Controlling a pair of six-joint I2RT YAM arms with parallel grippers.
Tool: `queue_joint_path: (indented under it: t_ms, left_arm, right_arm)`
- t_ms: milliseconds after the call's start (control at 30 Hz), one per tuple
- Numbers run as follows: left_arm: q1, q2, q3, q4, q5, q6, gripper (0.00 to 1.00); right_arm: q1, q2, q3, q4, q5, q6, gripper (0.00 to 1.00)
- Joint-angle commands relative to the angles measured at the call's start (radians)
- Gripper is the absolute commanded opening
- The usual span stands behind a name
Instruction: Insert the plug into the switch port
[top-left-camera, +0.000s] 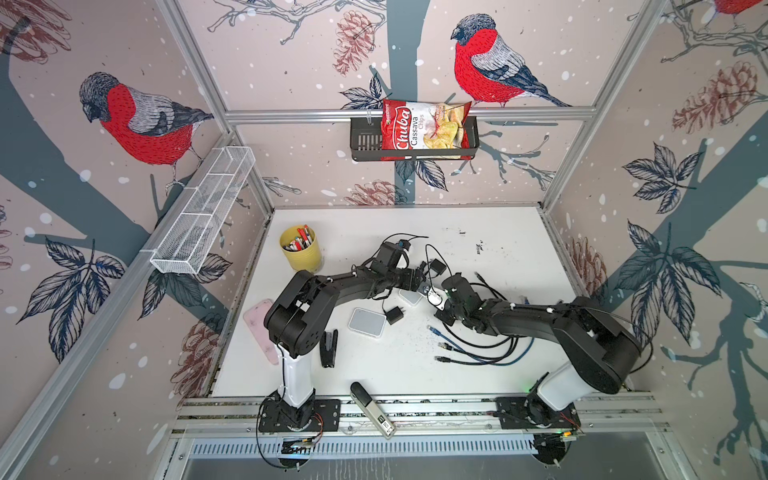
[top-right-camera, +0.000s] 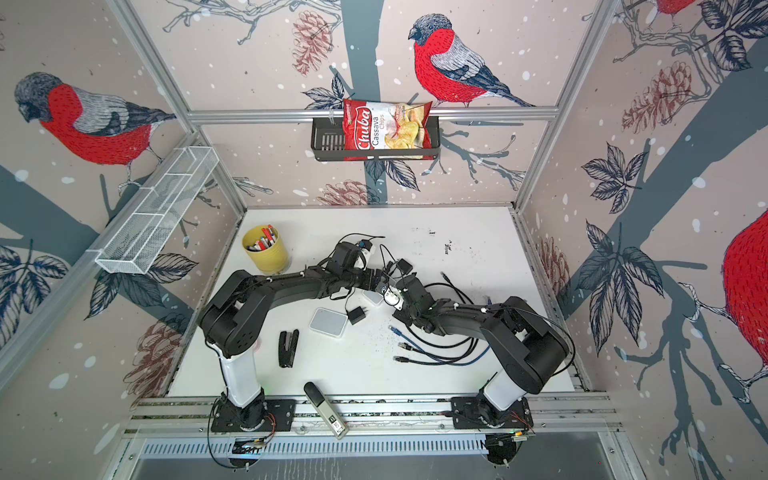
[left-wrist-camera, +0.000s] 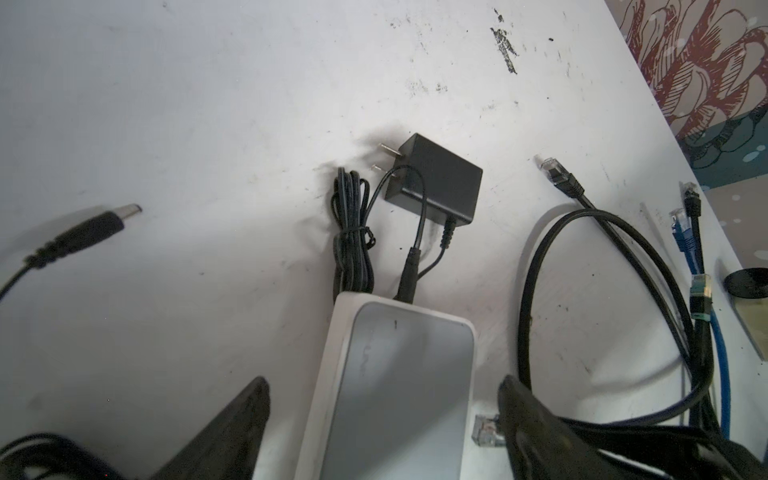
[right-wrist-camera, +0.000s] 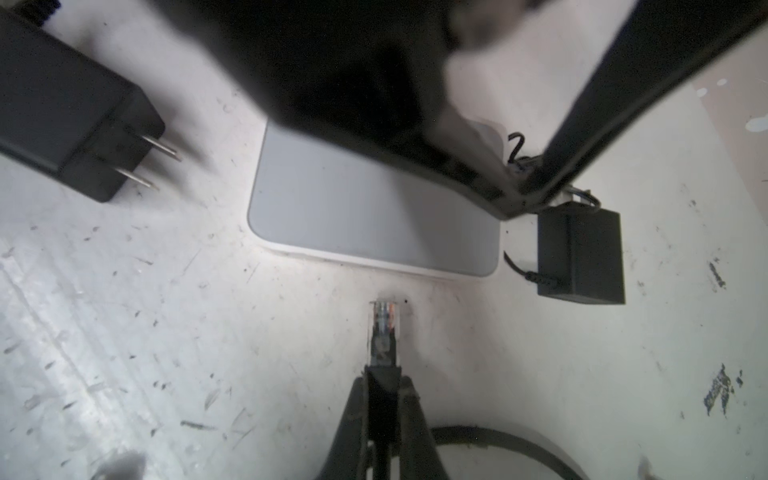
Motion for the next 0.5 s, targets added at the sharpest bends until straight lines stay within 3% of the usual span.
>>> queue_joint_path:
  t_ms: [0,467]
  left_arm:
    - [-0.001,0.011,0.006,0.022,0.018,-0.002,0.85]
    - [-0.004,0.025,-0.016,0.045,0.034,-0.017,0.84]
  right_arm:
    - [0.003,0.02,0.025,0.026,-0.025,-0.01,0.01]
    - [0.004,0.082,0.084,0.045,-0.005,-0.002,0.01]
